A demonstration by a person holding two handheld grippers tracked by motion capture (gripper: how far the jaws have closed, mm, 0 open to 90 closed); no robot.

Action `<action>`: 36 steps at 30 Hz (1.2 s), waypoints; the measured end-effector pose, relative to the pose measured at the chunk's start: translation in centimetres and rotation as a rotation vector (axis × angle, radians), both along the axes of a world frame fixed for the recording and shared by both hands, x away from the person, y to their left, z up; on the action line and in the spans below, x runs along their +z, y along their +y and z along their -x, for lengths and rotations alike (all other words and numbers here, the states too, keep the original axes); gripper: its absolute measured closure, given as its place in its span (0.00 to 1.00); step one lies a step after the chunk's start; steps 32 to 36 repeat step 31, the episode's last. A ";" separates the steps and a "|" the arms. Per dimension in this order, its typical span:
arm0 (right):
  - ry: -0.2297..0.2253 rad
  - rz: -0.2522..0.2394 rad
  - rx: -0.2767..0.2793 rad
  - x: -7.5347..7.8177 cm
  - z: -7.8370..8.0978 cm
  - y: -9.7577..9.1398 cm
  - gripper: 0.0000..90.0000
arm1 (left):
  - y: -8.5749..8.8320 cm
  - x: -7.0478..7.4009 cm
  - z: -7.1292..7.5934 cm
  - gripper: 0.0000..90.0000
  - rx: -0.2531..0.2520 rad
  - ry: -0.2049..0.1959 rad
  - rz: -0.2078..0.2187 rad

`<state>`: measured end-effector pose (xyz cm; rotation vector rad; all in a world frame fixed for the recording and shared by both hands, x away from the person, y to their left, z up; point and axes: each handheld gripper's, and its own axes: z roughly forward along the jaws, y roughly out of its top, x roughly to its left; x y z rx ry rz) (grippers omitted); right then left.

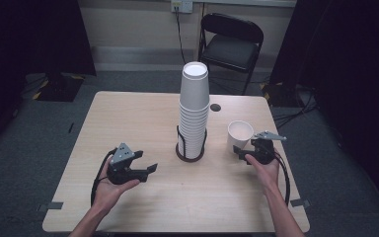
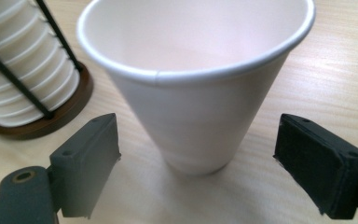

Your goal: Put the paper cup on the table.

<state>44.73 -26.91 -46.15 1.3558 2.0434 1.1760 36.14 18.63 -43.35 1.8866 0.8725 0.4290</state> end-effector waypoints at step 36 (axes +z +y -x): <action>-0.114 -0.078 0.036 2.2 10.9 0.6 0.16 | 0.1 -0.7 0.1 0.27 0.012 0.040 0.009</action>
